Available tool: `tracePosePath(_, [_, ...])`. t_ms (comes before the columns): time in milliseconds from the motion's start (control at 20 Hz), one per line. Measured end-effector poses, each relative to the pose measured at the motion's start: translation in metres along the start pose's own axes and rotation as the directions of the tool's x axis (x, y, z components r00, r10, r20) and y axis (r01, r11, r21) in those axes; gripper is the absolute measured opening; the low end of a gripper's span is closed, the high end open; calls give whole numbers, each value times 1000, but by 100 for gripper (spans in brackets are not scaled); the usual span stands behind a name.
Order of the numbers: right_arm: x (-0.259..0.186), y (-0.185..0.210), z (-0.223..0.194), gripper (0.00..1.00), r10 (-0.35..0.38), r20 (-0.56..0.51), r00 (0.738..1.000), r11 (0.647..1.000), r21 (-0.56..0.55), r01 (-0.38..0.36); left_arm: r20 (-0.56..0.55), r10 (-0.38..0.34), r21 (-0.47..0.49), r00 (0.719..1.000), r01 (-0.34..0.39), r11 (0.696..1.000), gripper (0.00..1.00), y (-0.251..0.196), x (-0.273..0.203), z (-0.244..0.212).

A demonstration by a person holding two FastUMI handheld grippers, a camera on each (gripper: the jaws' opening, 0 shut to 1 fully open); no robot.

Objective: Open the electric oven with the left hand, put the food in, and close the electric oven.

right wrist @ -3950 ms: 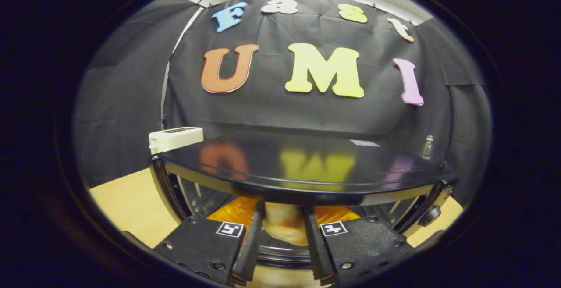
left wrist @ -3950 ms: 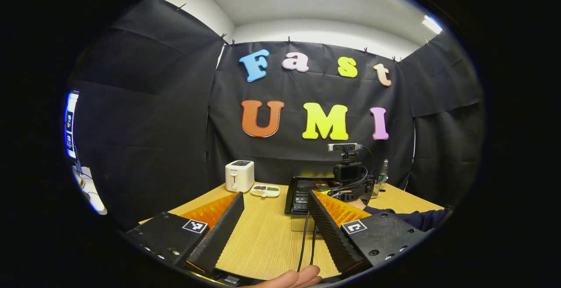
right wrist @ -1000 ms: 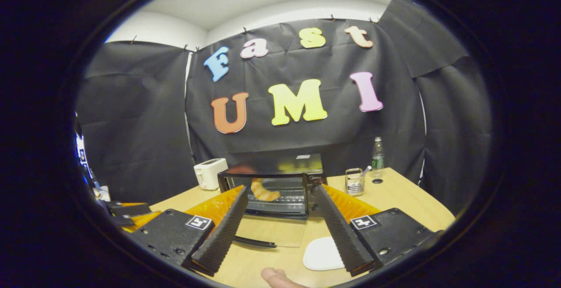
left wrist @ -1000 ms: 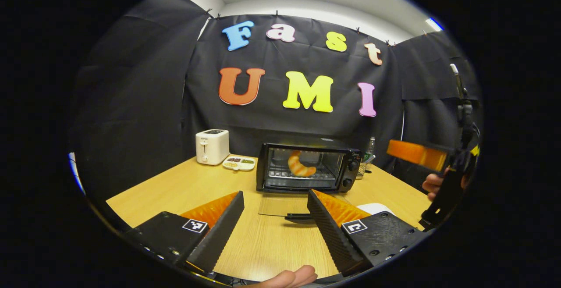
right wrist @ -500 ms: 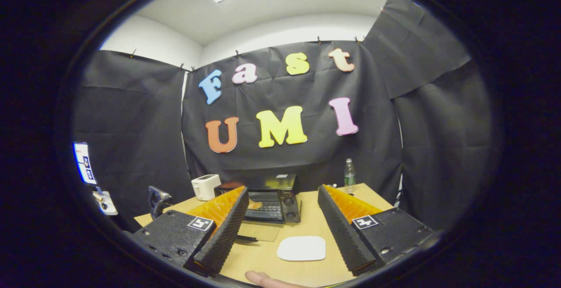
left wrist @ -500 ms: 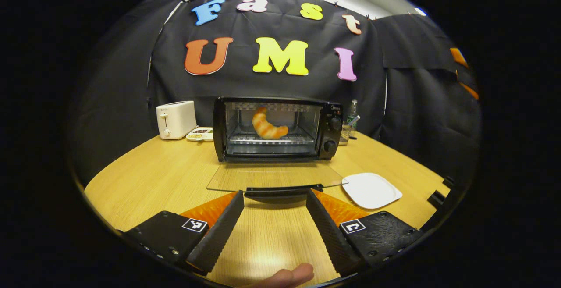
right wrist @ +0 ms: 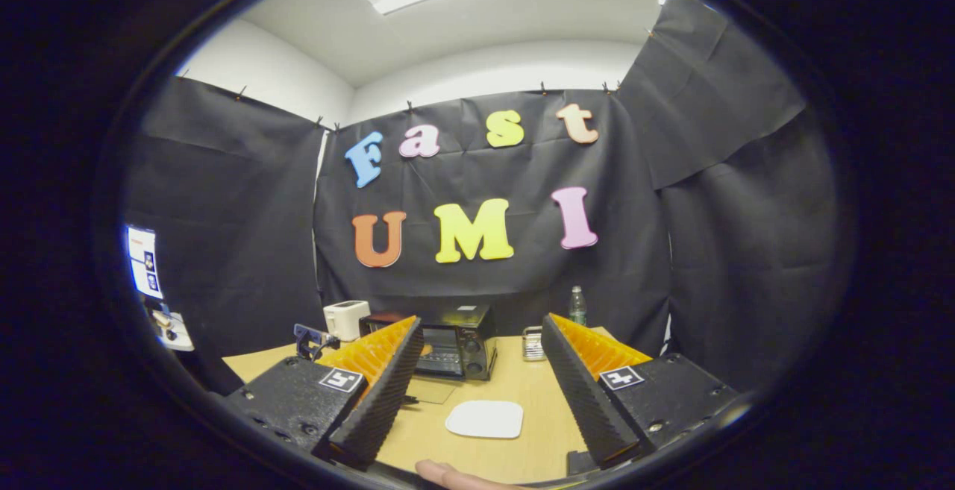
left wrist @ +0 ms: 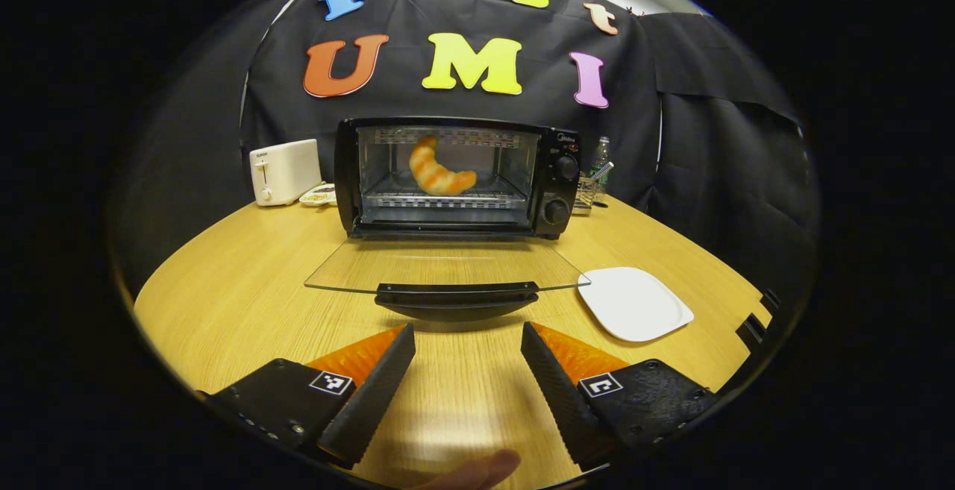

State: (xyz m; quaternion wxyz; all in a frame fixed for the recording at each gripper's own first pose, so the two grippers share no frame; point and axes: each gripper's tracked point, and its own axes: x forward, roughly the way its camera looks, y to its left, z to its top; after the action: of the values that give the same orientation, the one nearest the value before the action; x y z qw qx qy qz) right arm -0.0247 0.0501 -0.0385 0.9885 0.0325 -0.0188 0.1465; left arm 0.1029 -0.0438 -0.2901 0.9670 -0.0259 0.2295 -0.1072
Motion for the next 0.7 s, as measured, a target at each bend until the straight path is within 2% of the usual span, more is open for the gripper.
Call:
tracePosePath(250, [-3,-33,13,100,-71,58,996,997,-10,72,-103,19,35,995,-15,999,95,-6,28,-12])
tracePosePath(350, [-4,-27,9,100,-41,42,998,999,-5,42,-116,42,44,992,-37,998,95,-2,39,-11])
tracePosePath(400, [-2,-25,9,100,-31,37,999,1000,-5,31,-173,50,35,984,-44,998,95,-1,39,-19])
tracePosePath(500, [1,-30,9,100,-30,38,999,1000,-9,30,-194,70,74,979,-57,996,95,0,39,-16])
tracePosePath(550, [1,-30,9,100,-30,38,999,1000,-9,30,-210,72,75,975,-58,996,93,1,37,-18])
tracePosePath(650, [0,-31,8,100,-29,35,999,1000,-3,29,-230,83,61,970,-70,996,94,3,37,-16])
tracePosePath(700, [0,-33,8,100,-33,37,999,999,-2,33,-241,90,60,966,-77,995,86,5,38,-16])
